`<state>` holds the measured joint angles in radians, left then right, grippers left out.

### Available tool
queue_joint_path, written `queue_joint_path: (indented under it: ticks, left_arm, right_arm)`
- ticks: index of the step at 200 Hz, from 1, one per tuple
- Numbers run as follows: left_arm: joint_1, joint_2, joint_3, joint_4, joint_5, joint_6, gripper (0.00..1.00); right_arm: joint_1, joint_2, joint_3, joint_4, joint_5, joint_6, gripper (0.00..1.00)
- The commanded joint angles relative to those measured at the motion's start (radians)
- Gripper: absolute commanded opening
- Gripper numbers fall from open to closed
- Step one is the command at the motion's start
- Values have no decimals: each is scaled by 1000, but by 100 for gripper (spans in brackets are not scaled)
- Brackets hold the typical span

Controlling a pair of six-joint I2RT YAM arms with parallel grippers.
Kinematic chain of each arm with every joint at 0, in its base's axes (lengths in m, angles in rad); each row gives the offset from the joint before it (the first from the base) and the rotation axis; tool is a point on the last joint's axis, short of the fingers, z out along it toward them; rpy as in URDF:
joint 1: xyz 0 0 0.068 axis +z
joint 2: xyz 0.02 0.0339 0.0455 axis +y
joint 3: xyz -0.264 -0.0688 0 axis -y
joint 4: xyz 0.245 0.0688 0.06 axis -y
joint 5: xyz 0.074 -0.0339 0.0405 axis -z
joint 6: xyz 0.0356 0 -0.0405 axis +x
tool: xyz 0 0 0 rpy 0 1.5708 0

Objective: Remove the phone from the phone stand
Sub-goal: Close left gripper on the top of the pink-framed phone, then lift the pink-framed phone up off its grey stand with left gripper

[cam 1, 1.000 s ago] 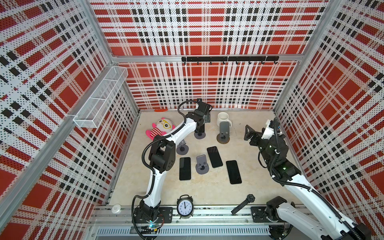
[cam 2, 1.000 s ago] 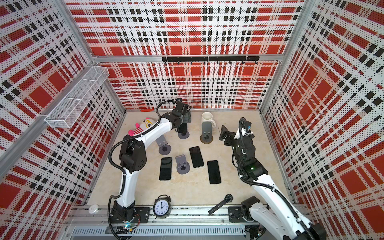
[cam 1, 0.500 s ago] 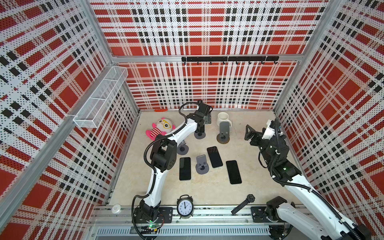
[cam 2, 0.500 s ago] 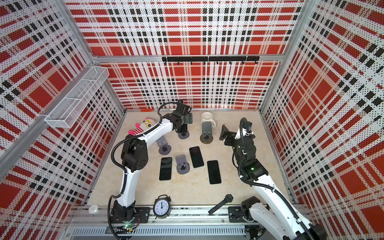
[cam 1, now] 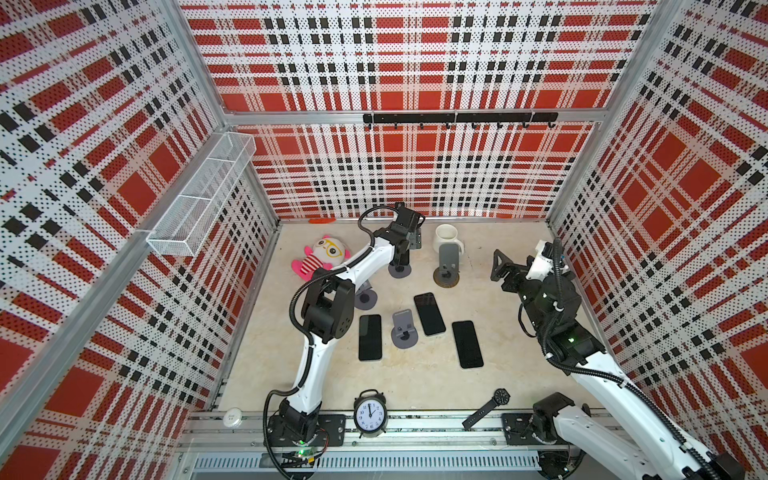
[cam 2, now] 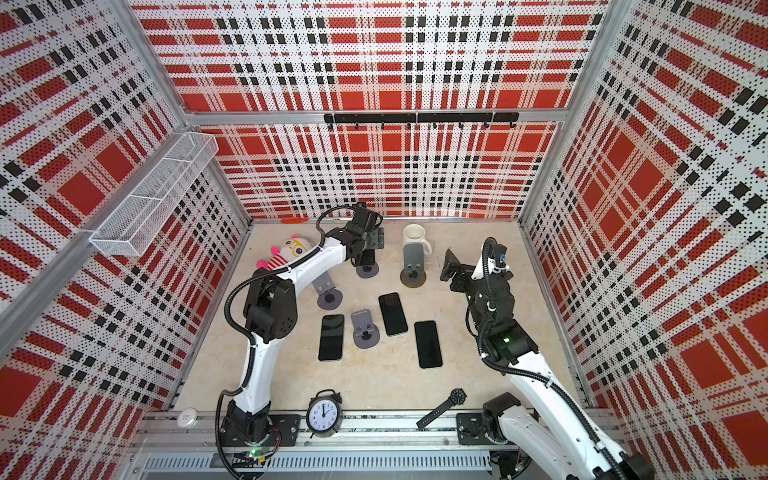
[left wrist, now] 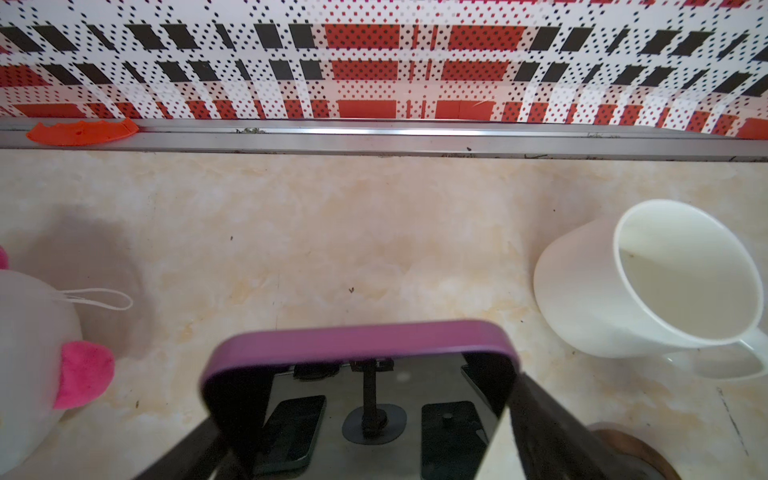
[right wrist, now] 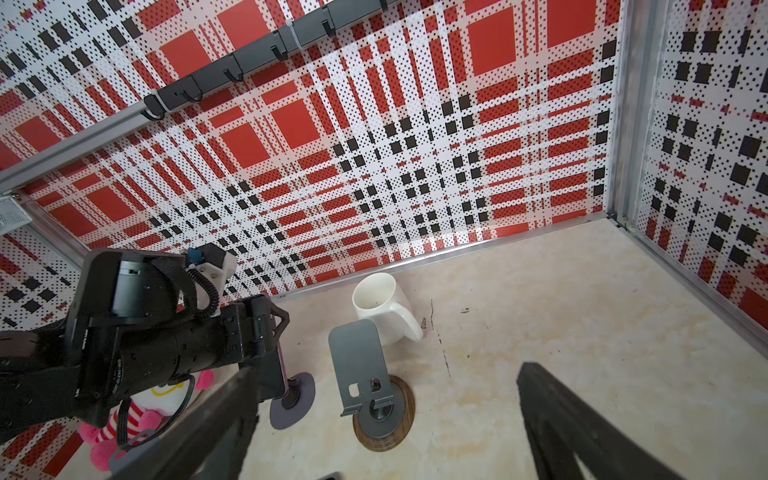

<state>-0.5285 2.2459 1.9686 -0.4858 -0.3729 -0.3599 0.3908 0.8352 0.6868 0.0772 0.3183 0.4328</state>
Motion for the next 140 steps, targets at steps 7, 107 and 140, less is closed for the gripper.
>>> queue_joint_path:
  ticks: [7, 107, 140]
  left_arm:
    - [5, 6, 23, 8, -7, -4, 87]
    - [5, -14, 17, 0, -20, -3, 77]
    - [5, -16, 11, 1, -20, -2, 74]
  right_arm:
    - [-6, -7, -15, 24, 4, -4, 100]
    - [-12, -4, -20, 28, 1, -3, 100]
    - [-14, -4, -20, 29, -2, -3, 100]
